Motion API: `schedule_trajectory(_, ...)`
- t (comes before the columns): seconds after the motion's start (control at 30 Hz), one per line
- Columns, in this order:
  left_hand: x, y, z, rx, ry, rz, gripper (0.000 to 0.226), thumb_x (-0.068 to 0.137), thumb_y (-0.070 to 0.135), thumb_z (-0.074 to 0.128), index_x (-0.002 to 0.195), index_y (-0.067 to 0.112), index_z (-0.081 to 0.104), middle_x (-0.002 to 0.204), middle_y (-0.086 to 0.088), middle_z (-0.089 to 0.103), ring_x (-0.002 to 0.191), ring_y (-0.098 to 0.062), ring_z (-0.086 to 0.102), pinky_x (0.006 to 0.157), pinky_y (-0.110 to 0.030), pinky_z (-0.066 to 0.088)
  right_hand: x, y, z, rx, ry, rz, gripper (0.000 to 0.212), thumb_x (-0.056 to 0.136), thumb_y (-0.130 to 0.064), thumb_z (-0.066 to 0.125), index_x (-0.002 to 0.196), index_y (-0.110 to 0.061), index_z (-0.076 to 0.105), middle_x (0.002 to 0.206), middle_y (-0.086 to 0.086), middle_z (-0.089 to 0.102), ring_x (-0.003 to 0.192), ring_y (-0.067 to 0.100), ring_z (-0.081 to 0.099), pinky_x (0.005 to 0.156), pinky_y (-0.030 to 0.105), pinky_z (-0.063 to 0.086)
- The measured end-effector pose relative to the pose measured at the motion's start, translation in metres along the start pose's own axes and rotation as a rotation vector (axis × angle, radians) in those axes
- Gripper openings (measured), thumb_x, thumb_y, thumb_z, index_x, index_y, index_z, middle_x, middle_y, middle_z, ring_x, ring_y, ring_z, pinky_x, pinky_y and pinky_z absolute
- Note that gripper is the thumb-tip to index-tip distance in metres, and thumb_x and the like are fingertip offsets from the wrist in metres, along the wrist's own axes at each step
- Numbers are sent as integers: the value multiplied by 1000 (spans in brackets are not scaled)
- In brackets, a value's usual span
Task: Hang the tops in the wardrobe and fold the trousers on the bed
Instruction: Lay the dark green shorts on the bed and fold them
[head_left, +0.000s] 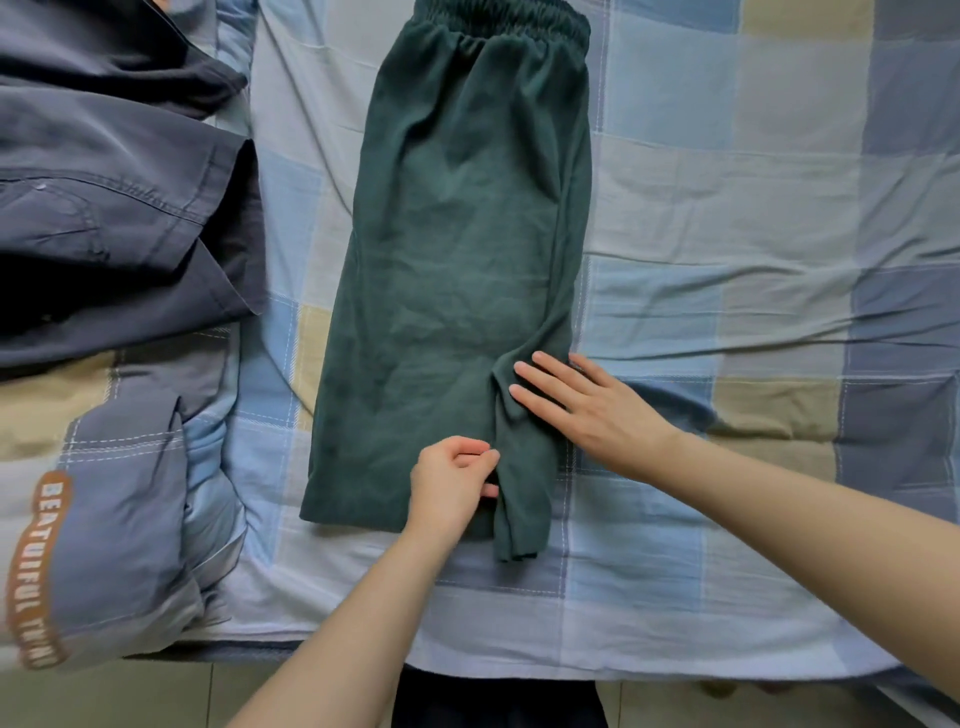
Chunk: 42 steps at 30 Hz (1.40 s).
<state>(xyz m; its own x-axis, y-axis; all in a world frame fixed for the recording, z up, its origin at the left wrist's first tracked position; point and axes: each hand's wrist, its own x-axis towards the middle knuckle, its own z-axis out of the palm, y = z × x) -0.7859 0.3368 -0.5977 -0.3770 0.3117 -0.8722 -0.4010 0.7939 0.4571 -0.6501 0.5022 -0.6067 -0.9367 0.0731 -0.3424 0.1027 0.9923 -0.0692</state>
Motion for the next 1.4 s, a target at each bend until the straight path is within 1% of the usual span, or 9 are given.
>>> schedule_trajectory(0.23, 37, 12, -118, 1293, 184, 1309, 61, 79, -8, 35, 131, 11, 60, 135, -7, 60, 127, -30, 55, 103, -45, 40, 7, -1, 21, -51, 115, 10, 51, 96, -4, 29, 144, -14, 41, 151, 9, 37, 140, 28, 34, 110, 50, 31)
schedule_trajectory(0.43, 85, 39, -186, 1932, 18, 1337, 73, 87, -5, 28, 154, 24, 29, 158, -4, 32, 142, -28, 36, 115, -49, 22, 12, 1, 26, -10, 95, -3, 59, 87, -8, 30, 144, -14, 42, 149, 10, 40, 138, 30, 37, 110, 50, 29)
schedule_trajectory(0.57, 102, 67, -196, 2037, -69, 1468, 82, 81, -9, 33, 155, 24, 24, 162, -3, 23, 146, -27, 27, 117, -52, 18, 13, 1, 26, 29, 188, -12, 58, 96, -1, 12, 136, -15, 52, 145, 14, 46, 136, 31, 40, 109, 51, 31)
schedule_trajectory(0.77, 113, 81, -201, 2006, -159, 1559, 76, 88, -9, 18, 155, 27, 24, 162, -2, 22, 148, -27, 20, 118, -53, 14, 16, 9, 29, 43, 179, -68, 55, 84, -14, 40, 137, -21, 53, 146, 13, 44, 137, 27, 40, 110, 50, 31)
schedule_trajectory(1.1, 82, 53, -180, 1790, -272, 1411, 68, 83, 5, 37, 146, 27, 44, 153, 1, 40, 143, -22, 36, 117, -45, 19, -18, 27, 18, 400, 55, -118, 58, 87, -6, 47, 140, -31, 48, 151, -2, 38, 142, 16, 30, 117, 35, 21)
schedule_trajectory(1.17, 69, 50, -172, 1502, -440, 1148, 76, 77, 0, 46, 138, 44, 49, 146, 17, 47, 140, -10, 39, 116, -27, 22, -27, 19, 4, 802, -18, 50, 54, 88, -3, 49, 134, -32, 55, 146, -8, 45, 139, 5, 33, 114, 21, 24)
schedule_trajectory(1.23, 57, 68, -157, 989, -396, 734, 63, 88, 3, 43, 98, 60, 67, 110, 28, 67, 109, -5, 62, 95, -13, 42, -20, 16, -16, 1298, -38, 395, 36, 96, -7, 47, 117, -30, 66, 125, -10, 62, 122, -2, 49, 103, 15, 37)
schedule_trajectory(1.3, 61, 89, -145, 429, -211, 334, 44, 100, 15, 49, 73, 36, 76, 69, 14, 68, 67, -8, 61, 68, -18, 52, -2, 27, -27, 1732, 6, 773, 23, 100, -20, 45, 102, -20, 68, 100, -2, 71, 102, 11, 62, 89, 25, 51)
schedule_trajectory(1.4, 68, 95, -146, 46, -123, 28, 34, 101, 41, 46, 85, 17, 62, 54, 9, 55, 45, -4, 52, 61, -28, 57, 17, 44, -32, 1928, -28, 1098, 38, 97, -48, 43, 103, -17, 64, 97, 7, 74, 94, 23, 69, 86, 39, 55)
